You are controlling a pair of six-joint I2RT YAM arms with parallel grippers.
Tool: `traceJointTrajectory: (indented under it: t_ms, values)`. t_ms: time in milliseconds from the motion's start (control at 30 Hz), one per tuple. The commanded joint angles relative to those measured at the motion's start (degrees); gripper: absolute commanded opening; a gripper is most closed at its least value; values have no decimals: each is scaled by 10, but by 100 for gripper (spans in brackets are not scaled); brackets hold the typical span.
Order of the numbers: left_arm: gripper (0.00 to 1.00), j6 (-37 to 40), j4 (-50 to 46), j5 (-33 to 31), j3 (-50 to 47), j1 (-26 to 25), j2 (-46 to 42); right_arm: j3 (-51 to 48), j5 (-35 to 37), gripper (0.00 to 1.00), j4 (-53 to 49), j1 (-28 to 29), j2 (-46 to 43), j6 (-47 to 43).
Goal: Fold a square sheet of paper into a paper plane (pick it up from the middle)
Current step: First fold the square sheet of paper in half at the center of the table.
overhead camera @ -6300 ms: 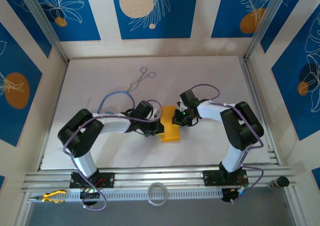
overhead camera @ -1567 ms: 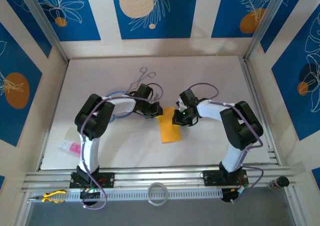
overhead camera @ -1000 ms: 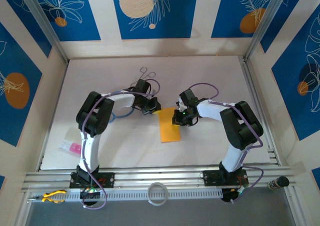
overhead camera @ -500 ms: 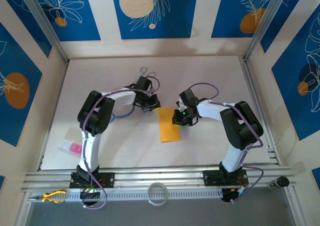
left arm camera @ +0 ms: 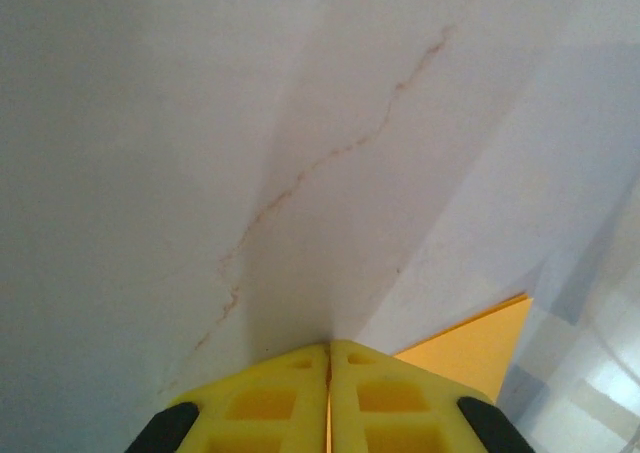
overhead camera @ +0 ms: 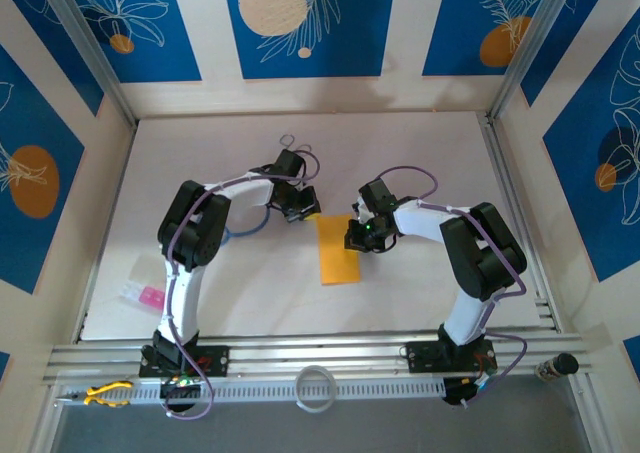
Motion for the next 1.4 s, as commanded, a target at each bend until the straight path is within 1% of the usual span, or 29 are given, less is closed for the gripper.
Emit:
traceJointTrajectory:
  t_ms: [0,200,333,433,500,600,667,833,1033,1167,1300,1367]
  values:
    - [10,-3,5,-69,17,22,16,-30,78,0,-77,-7,23,-10]
    - [10,9,1,-46,32,21,4,-30,77,0,-77,-7,24,-10]
    - [12,25,-5,-45,25,17,-32,-29,77,0,-77,-7,24,-10]
    - [13,44,1,-28,9,10,-66,-30,77,0,-78,-7,25,-10]
    - [13,54,17,-11,-11,2,-84,-29,77,0,-77,-7,25,-10]
    - [14,59,63,34,-52,-10,-97,-29,78,0,-77,-7,27,-10]
    - [13,56,95,63,-76,-16,-95,-29,78,0,-78,-7,27,-9]
    - [14,51,140,92,-100,-30,-71,-28,79,0,-78,-7,26,-8]
    - [13,54,151,76,-120,-28,-36,-28,80,0,-81,-7,25,-8]
    - [14,47,154,31,-135,-20,-34,-29,82,0,-82,-6,24,-7]
    - [14,25,179,9,-140,-7,-33,-29,82,0,-81,-6,24,-7]
    - [14,21,174,-6,-134,-3,-34,-28,82,0,-82,-6,23,-7]
